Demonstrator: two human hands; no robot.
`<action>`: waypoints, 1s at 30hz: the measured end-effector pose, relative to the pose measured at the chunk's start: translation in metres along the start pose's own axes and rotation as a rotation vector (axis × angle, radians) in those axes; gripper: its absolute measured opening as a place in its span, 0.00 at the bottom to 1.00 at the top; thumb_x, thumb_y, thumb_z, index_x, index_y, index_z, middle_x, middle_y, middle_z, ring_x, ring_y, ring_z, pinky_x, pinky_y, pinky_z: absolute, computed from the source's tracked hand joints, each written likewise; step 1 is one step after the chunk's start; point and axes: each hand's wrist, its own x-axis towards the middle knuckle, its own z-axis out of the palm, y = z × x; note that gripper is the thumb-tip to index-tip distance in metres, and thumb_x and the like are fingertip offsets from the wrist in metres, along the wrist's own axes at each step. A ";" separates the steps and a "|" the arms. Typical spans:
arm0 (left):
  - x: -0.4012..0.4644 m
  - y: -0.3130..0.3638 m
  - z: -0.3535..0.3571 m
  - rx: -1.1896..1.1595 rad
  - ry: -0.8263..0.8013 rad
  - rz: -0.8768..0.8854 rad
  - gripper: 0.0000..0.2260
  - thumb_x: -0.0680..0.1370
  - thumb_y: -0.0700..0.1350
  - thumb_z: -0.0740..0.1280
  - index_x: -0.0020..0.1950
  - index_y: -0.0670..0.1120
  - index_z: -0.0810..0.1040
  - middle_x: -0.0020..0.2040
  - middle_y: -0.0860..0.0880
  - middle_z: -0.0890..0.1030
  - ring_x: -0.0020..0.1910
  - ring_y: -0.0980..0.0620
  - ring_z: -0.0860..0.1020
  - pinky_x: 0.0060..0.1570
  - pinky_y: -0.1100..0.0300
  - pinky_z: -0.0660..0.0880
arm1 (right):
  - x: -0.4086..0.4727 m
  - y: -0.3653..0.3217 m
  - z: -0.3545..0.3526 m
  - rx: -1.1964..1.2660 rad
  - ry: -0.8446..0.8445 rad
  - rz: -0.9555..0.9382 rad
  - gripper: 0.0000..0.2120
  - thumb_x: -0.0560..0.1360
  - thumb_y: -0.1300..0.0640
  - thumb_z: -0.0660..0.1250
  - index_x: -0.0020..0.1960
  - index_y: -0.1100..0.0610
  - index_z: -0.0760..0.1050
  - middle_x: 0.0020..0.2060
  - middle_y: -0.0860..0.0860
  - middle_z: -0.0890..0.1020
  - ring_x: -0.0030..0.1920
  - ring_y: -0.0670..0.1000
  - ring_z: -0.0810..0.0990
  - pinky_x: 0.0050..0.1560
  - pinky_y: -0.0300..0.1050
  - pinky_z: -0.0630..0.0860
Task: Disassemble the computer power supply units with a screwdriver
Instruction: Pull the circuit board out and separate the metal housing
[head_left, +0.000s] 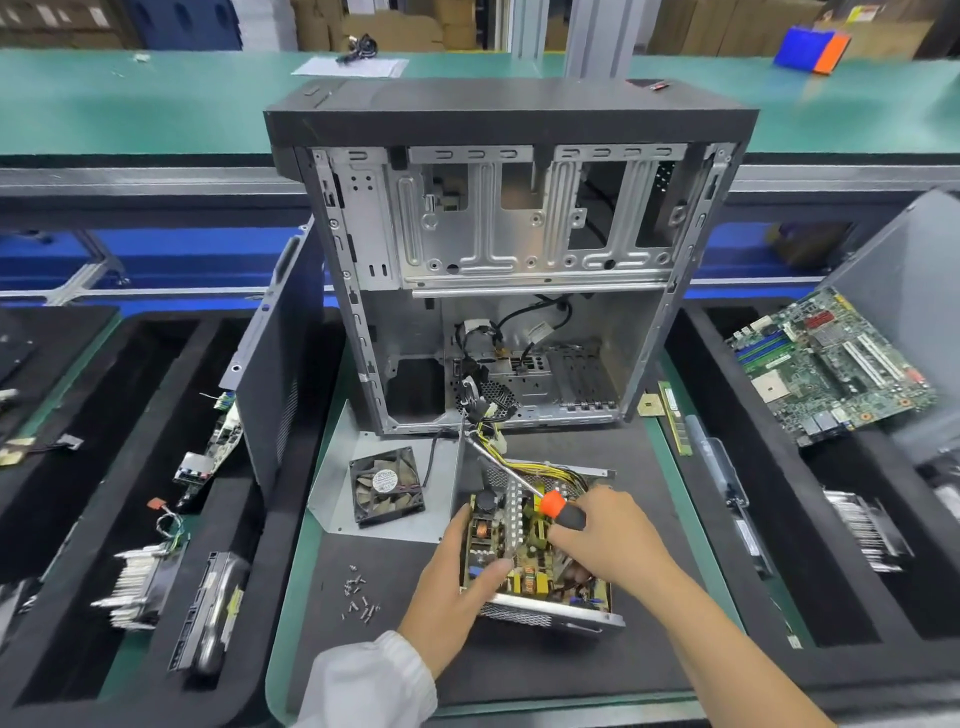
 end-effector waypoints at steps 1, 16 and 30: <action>-0.001 0.000 0.001 -0.009 0.004 -0.001 0.36 0.71 0.60 0.65 0.75 0.58 0.53 0.66 0.72 0.61 0.61 0.84 0.60 0.57 0.83 0.59 | -0.002 -0.001 0.003 -0.056 0.042 -0.023 0.15 0.70 0.50 0.66 0.29 0.53 0.65 0.25 0.47 0.74 0.28 0.49 0.76 0.28 0.40 0.69; 0.000 0.015 0.024 0.306 -0.105 0.031 0.36 0.79 0.57 0.62 0.80 0.47 0.46 0.77 0.54 0.46 0.75 0.62 0.48 0.75 0.63 0.50 | -0.013 0.021 -0.006 -0.082 0.093 -0.110 0.17 0.73 0.41 0.66 0.31 0.48 0.68 0.28 0.45 0.72 0.34 0.50 0.73 0.27 0.38 0.61; 0.055 0.064 0.026 1.271 0.040 0.149 0.20 0.77 0.65 0.60 0.40 0.49 0.72 0.47 0.47 0.82 0.47 0.44 0.82 0.37 0.58 0.65 | -0.060 0.047 -0.005 -0.134 0.077 -0.360 0.12 0.72 0.39 0.68 0.43 0.46 0.74 0.35 0.39 0.73 0.42 0.40 0.71 0.43 0.41 0.70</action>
